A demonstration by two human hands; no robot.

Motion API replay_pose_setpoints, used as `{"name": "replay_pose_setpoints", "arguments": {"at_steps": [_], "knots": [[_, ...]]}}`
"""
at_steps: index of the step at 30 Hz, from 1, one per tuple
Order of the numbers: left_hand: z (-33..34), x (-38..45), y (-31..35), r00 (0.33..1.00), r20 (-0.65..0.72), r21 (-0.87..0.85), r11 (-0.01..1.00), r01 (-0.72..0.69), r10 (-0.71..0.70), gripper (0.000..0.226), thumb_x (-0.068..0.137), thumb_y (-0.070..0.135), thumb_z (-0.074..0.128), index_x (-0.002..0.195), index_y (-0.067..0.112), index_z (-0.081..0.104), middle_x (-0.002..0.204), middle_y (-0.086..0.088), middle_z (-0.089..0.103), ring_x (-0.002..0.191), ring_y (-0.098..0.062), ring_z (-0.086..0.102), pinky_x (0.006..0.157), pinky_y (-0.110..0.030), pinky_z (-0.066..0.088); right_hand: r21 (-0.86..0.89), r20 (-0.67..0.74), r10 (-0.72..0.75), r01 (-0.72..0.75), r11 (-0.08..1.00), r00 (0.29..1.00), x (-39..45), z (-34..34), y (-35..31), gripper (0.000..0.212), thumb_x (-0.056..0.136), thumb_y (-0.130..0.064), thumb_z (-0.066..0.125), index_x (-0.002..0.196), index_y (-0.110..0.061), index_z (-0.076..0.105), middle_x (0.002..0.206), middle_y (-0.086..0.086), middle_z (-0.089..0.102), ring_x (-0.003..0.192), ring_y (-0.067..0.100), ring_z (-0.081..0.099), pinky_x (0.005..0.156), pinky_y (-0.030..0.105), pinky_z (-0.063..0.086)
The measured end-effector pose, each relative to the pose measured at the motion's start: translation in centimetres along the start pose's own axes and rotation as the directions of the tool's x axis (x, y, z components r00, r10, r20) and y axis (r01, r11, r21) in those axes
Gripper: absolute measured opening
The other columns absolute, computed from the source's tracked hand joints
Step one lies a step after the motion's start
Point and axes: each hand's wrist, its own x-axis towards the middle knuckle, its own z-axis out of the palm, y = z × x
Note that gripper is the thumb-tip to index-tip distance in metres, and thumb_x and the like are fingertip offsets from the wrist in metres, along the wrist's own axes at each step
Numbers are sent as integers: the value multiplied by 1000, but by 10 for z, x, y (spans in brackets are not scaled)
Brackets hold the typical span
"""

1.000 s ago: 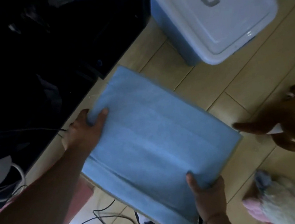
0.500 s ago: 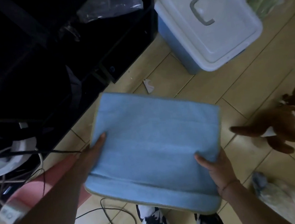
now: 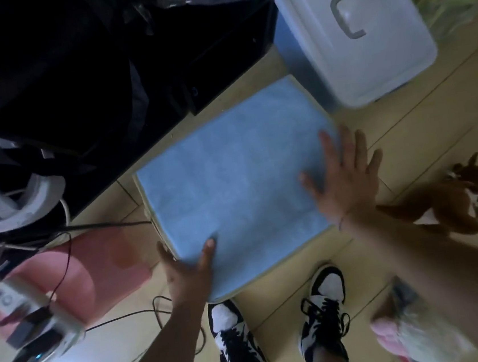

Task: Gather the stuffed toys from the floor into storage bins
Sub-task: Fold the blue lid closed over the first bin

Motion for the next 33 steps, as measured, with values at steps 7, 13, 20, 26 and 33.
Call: {"name": "replay_pose_setpoints", "arguments": {"at_steps": [7, 13, 20, 26, 33], "knots": [[14, -34, 8, 623, 423, 613, 299, -731, 658, 80, 88, 64, 39, 154, 28, 9, 162, -9, -2, 149, -30, -1, 118, -53, 4, -40, 229, -391, 410, 911, 891, -99, 38, -28, 88, 88, -67, 43, 160, -28, 10, 169, 6, -4, 152, 37, 14, 113, 70, 17], [29, -26, 16, 679, 686, 712, -47, -701, 262, 87, 86, 69, 32, 150, 34, -16, 156, -7, -32, 144, -32, -25, 113, -61, -6, 59, 608, -320, 360, 931, 726, -88, 11, -32, 103, 92, -51, 57, 154, -36, -24, 159, -8, -40, 150, 26, -33, 122, 62, 4], [-3, -145, 117, 684, 693, 705, -12, -709, 227, 97, 90, 58, 41, 140, 31, -38, 145, -5, -49, 141, -33, -29, 117, -54, 10, 196, 518, -119, 18, 980, 847, -140, -99, 4, 86, 101, -36, 46, 154, -39, -22, 163, -8, -32, 156, 26, -16, 125, 53, 15], [-10, -255, 189, 481, 821, 511, -22, -859, 309, 87, 92, 54, 38, 148, 29, -23, 151, -1, -40, 148, -32, -16, 118, -50, 11, 591, 430, 307, -521, 615, 849, -259, -180, 38, 87, 98, -33, 55, 159, -29, -7, 170, 0, -3, 152, 22, 27, 118, 34, 35], [-56, -372, 175, -20, 940, 87, -294, -952, 341, 94, 79, 55, 44, 153, 27, -5, 162, -9, -4, 147, -35, 13, 111, -57, 25, 757, 264, 788, -626, 188, 557, -467, -210, 15, 66, 91, -27, 63, 151, -17, 39, 159, 10, 38, 143, 31, 41, 112, 33, 38]]}}
